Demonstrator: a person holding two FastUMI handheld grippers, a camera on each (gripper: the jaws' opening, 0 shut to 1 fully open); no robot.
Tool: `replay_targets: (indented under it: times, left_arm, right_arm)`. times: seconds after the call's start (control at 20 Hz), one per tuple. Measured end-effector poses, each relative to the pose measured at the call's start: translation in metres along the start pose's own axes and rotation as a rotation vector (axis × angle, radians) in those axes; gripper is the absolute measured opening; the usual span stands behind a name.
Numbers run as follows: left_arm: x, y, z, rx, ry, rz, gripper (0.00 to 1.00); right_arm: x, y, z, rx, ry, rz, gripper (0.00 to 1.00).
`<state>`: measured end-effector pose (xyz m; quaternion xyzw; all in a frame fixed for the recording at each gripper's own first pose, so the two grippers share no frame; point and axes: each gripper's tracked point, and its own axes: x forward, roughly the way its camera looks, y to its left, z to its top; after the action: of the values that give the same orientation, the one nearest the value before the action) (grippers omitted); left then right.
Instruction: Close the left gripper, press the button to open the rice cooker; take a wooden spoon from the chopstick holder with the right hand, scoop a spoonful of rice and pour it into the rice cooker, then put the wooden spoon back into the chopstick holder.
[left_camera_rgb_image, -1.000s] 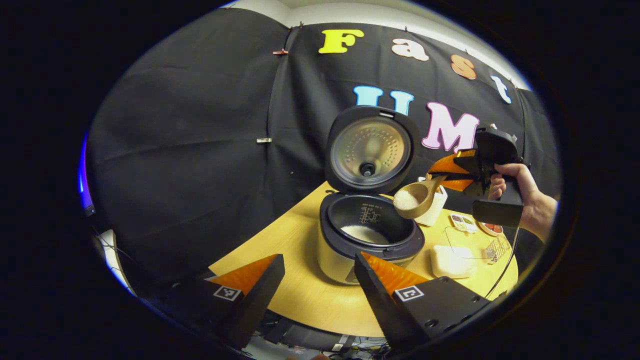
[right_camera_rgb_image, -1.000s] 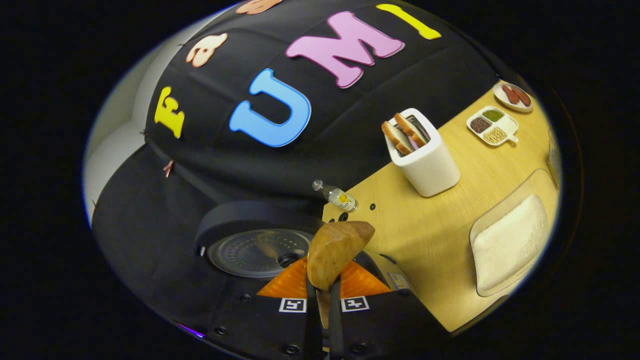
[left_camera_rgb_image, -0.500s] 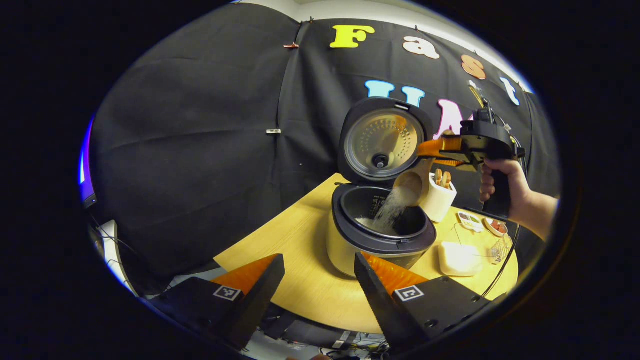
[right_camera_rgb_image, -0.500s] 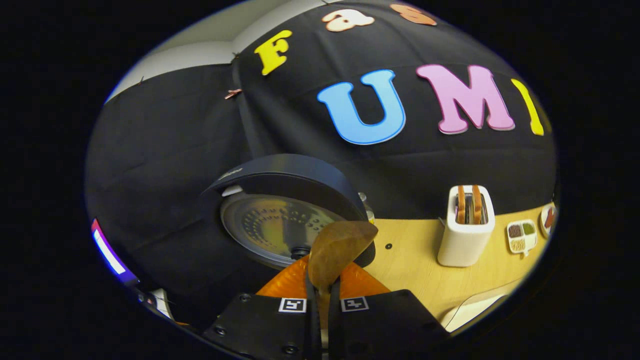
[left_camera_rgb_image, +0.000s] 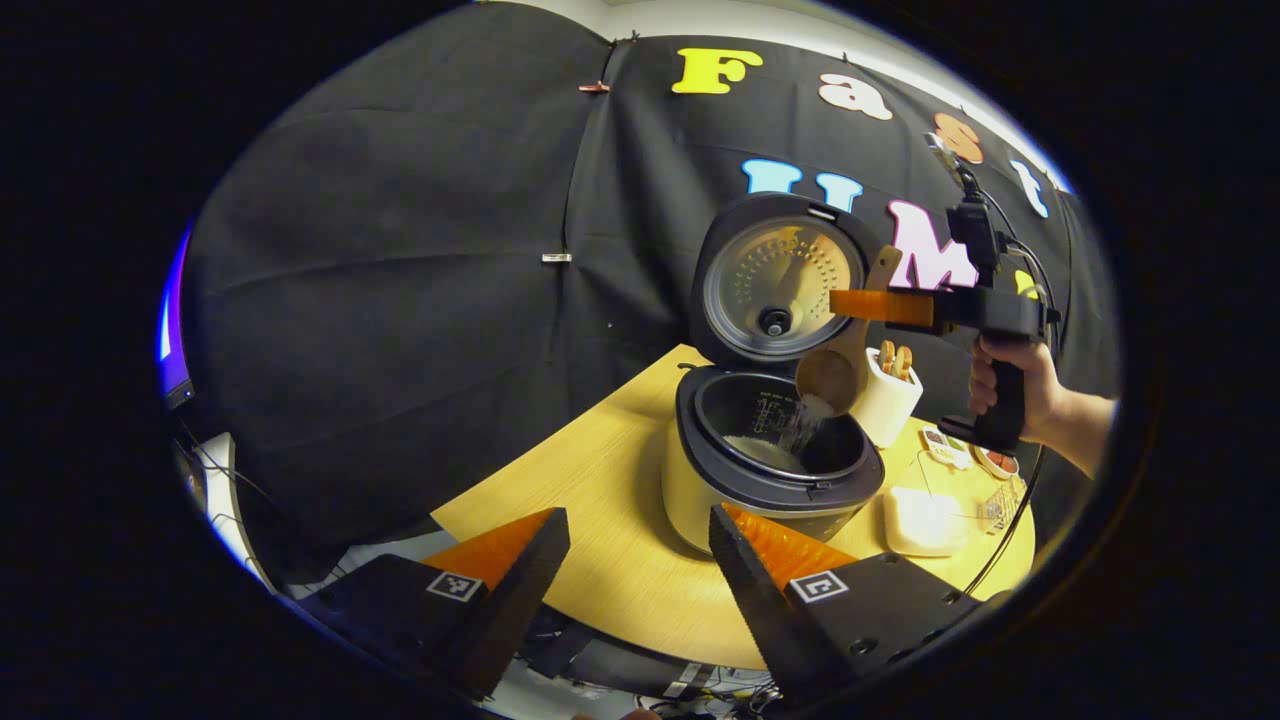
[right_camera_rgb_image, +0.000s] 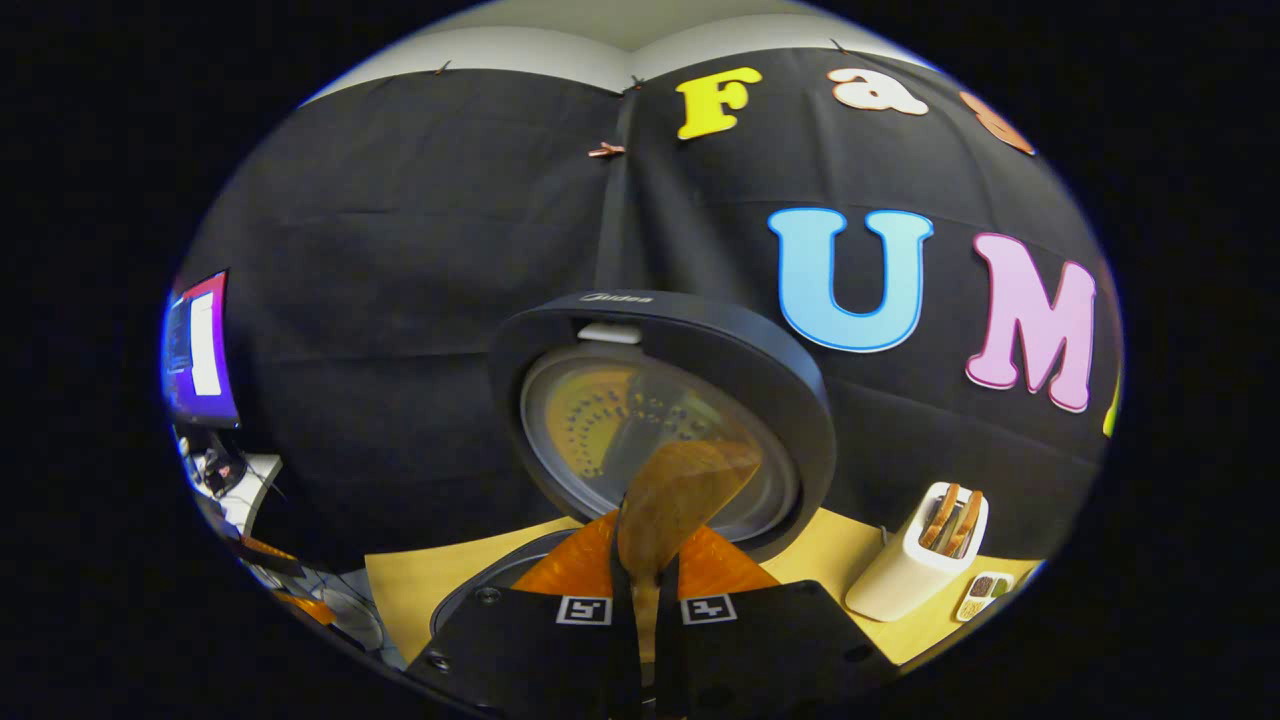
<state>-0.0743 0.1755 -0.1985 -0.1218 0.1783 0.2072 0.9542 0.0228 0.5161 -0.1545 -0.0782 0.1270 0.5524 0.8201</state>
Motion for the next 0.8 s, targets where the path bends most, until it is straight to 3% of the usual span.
replay_targets:
  times: [0.15,0.3,0.8]
  left_arm:
    - [0.001,0.005,0.000,-0.008,-0.005,0.013,0.95]
    - [0.000,0.007,-0.002,-0.005,-0.005,0.016,0.95]
    - [-0.009,-0.027,-0.001,0.028,-0.015,-0.043,0.95]
  right_arm:
    - [-0.001,0.012,-0.012,-0.083,0.020,0.031,0.10]
    - [-0.002,0.018,-0.024,-0.092,0.051,0.046,0.10]
    - [-0.034,-0.031,0.021,0.174,-0.047,-0.082,0.10]
